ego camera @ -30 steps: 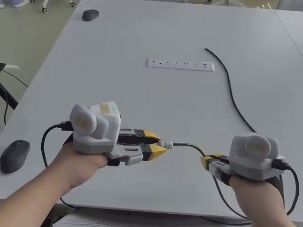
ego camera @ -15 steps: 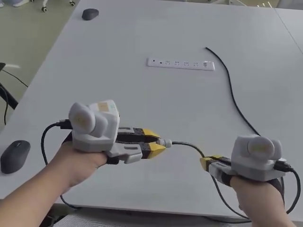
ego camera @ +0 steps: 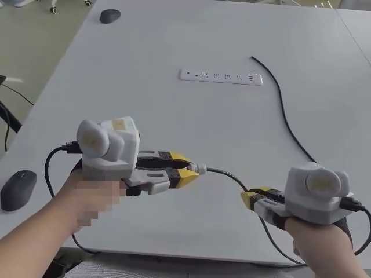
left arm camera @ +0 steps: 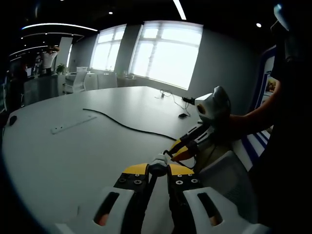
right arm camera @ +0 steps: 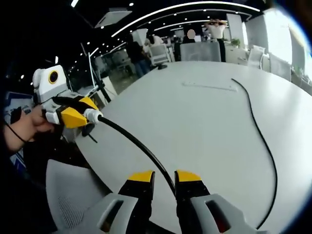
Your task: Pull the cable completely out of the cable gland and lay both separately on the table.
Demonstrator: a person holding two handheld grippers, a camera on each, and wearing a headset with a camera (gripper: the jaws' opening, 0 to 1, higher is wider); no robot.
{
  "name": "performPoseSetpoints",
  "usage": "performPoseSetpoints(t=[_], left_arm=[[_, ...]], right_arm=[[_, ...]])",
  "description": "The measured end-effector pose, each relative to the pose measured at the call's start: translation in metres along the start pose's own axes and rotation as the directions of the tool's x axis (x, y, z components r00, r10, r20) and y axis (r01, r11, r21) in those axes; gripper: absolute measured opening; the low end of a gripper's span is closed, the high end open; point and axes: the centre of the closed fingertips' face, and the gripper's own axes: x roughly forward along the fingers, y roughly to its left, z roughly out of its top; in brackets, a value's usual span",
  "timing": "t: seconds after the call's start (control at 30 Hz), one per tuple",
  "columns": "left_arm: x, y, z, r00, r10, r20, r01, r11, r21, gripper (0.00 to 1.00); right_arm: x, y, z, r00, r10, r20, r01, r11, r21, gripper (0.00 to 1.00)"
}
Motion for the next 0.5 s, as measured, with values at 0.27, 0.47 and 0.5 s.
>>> performPoseSetpoints(t=[0.27,0.47,0.5], left_arm=[[0.000,0.000,-0.004,1.0000,0.002,-0.010,-0.002,1.000,-0.002,0.15],[0.001,-0.002,-0.002,1.0000,0.002,-0.006,-0.002,1.000,0.001,0.15],[0.002,-0.003,-0.002,1.0000,0.001,-0.006,-0.001,1.000,0.001,0.15]], right_arm=[[-0.001,0.041,0.031,0.9979,0.061,0.020,-0.047,0.912,-0.408,0.23],[0.005,0.066,0.044,0.9950,0.095,0.030,-0.061,0.815,-0.576,0.21],[0.005,0.069,0.046,0.9941,0.103,0.034,-0.064,0.807,-0.587,0.20]])
